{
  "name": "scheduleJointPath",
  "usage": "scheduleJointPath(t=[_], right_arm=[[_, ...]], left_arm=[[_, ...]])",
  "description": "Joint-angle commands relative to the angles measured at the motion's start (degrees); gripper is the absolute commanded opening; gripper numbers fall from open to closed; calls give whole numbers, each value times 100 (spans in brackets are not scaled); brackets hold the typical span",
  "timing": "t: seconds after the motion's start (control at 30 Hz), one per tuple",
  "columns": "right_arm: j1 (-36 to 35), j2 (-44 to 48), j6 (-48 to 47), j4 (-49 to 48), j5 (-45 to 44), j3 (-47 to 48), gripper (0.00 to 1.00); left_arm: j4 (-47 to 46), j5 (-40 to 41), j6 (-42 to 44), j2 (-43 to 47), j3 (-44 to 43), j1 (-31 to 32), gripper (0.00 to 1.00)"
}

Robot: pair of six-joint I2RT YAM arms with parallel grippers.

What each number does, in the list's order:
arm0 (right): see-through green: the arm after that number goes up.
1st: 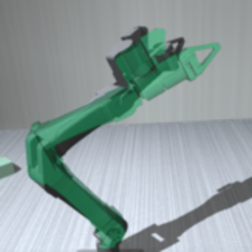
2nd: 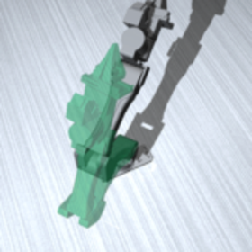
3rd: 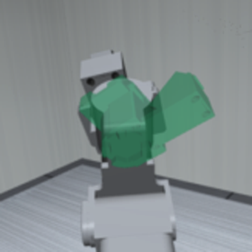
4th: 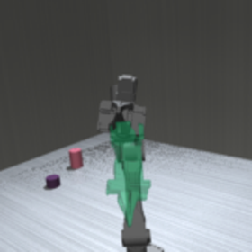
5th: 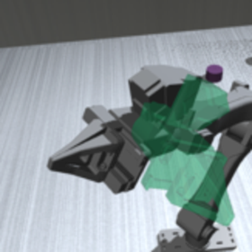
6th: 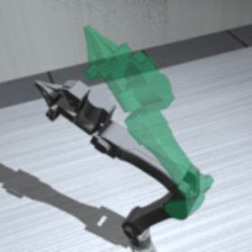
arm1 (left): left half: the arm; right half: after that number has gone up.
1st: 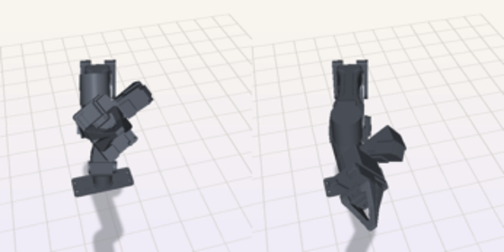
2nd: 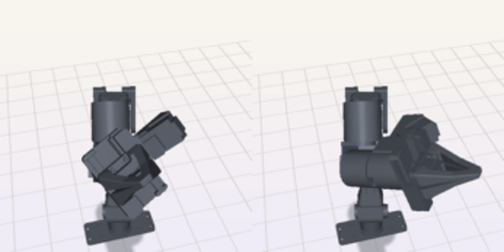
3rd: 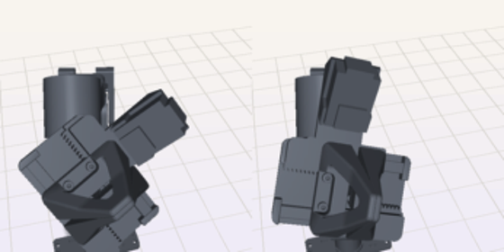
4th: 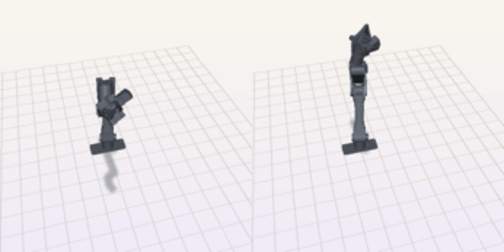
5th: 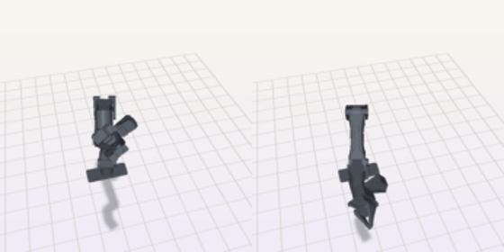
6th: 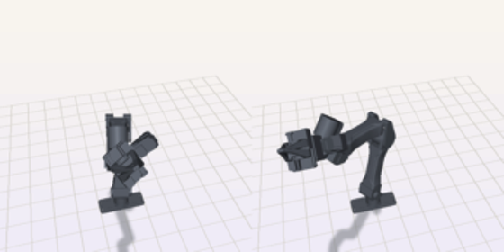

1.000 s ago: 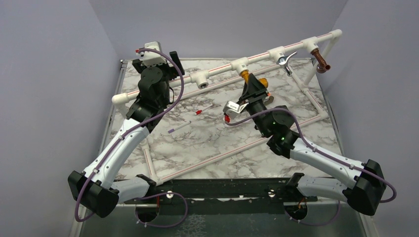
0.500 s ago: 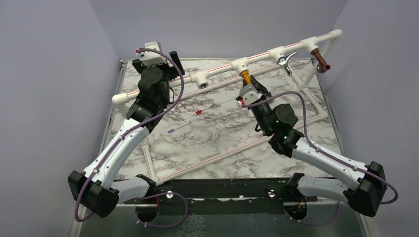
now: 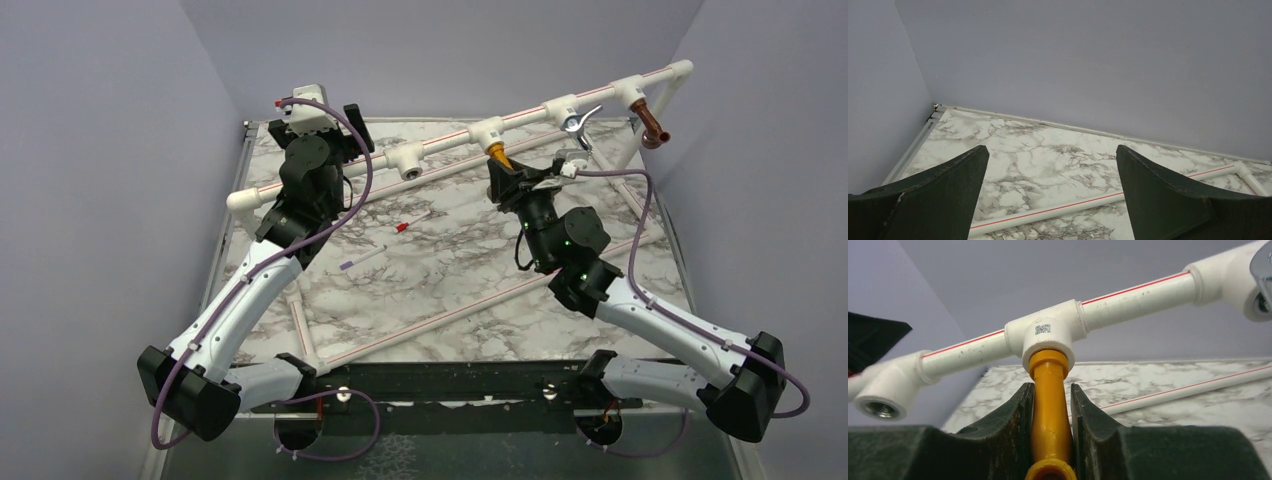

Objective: Install the water faucets

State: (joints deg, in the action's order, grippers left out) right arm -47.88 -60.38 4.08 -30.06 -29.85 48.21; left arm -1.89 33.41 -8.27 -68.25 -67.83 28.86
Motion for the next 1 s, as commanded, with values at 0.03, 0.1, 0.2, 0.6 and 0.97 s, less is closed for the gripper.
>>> scheduleJointPath(t=[0.03, 0.1, 0.2, 0.6, 0.97], right_arm=[[7, 373, 2760, -16, -713, 233, 1], [7, 417, 3416, -4, -821, 190, 0], [9, 464, 4483, 102, -979, 125, 1], [7, 483, 7360, 296, -1534, -241, 0], [9, 386, 8174, 1077, -1552, -33, 5]], left_arm=[[2166, -344, -96, -436, 693, 233, 99], [2164, -350, -96, -427, 692, 229, 99], [2165, -348, -96, -418, 693, 227, 99], [2161, -357, -104, -397, 692, 228, 99], [2167, -336, -98, -424, 697, 234, 99]])
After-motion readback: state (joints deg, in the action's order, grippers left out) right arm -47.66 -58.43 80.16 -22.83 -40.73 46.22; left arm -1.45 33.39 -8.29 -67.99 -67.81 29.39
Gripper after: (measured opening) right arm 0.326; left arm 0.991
